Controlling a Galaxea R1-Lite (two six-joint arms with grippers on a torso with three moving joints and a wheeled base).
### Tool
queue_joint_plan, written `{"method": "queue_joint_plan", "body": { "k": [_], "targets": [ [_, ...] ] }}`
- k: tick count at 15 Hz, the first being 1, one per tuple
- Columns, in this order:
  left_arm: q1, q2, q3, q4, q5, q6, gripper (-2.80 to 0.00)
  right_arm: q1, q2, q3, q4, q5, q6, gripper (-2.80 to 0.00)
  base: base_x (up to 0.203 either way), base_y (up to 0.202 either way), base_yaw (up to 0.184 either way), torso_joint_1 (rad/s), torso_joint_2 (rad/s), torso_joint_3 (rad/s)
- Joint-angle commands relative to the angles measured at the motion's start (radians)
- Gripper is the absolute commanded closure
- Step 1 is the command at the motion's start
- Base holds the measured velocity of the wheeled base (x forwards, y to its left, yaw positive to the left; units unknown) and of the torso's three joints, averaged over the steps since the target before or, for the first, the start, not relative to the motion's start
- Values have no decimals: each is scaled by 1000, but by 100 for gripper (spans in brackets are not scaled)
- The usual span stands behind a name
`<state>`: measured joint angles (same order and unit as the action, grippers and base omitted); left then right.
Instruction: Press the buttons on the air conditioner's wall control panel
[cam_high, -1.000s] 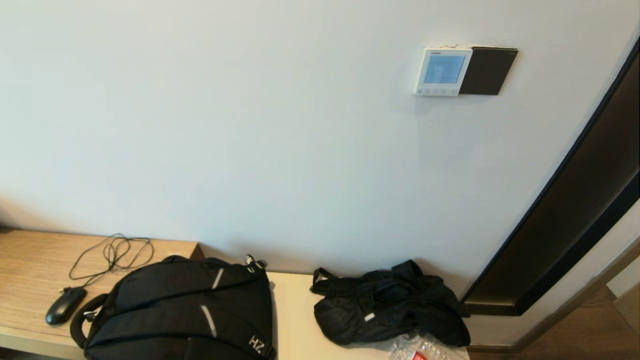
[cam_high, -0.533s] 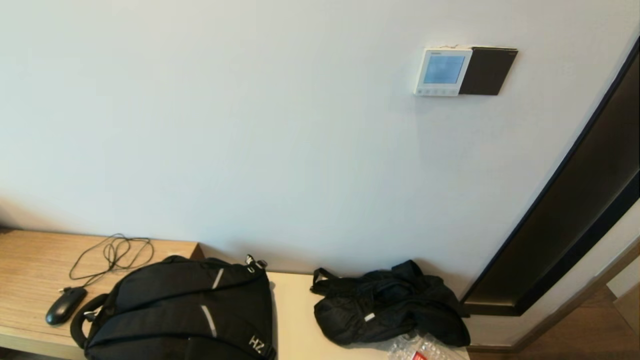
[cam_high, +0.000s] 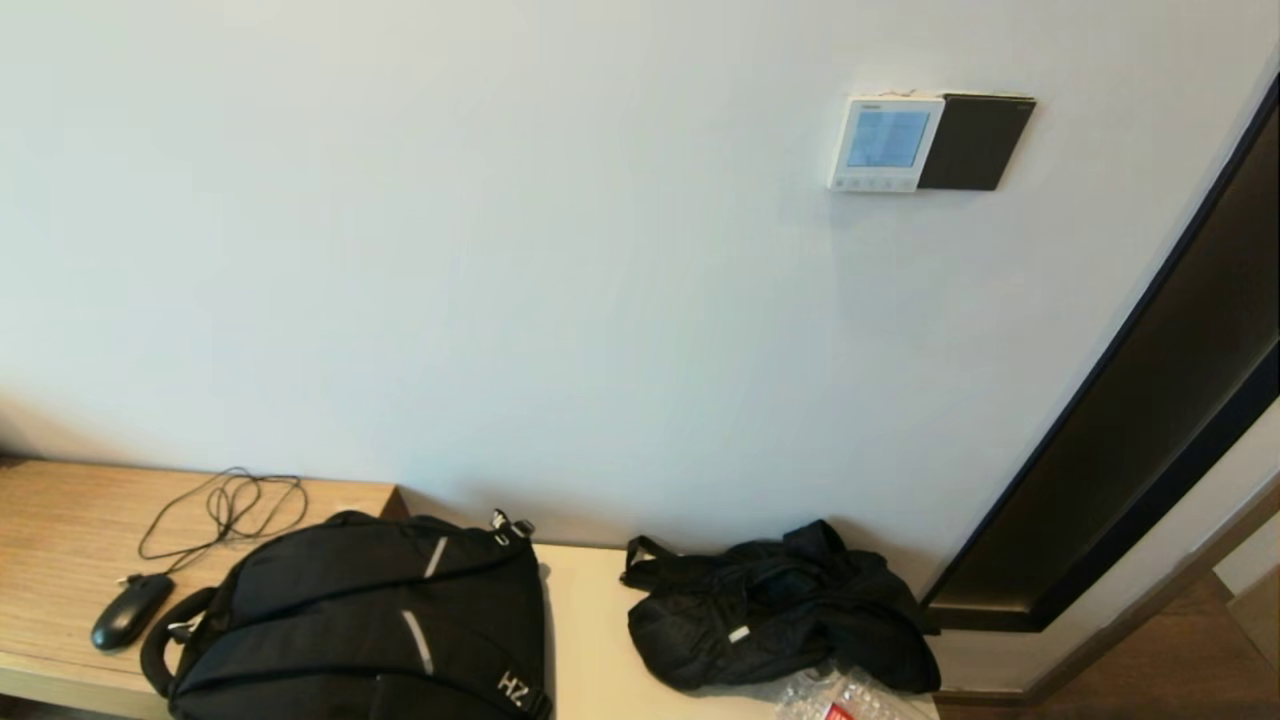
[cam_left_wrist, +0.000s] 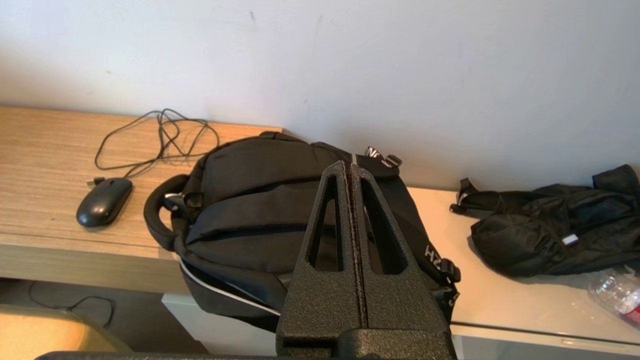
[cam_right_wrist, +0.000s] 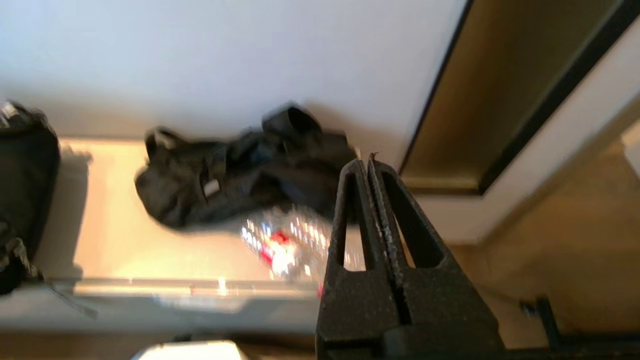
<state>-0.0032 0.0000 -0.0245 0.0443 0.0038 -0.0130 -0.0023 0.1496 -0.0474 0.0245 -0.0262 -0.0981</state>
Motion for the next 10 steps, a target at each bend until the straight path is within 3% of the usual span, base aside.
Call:
{"method": "queue_joint_plan", "body": {
  "k": [1, 7, 10],
  "targets": [
    [0, -2, 0, 0, 1, -1, 0, 0, -117, 25, 7, 23, 0, 0, 0, 0, 0, 0, 0, 0],
    [0, -2, 0, 0, 1, -1, 0, 1, -153, 47, -33, 45, 17, 0, 0, 0, 0, 0, 0, 0],
    [0, -2, 0, 0, 1, -1, 0, 1, -154, 47, -38, 43, 75, 0, 0, 0, 0, 0, 0, 0]
  ]
}}
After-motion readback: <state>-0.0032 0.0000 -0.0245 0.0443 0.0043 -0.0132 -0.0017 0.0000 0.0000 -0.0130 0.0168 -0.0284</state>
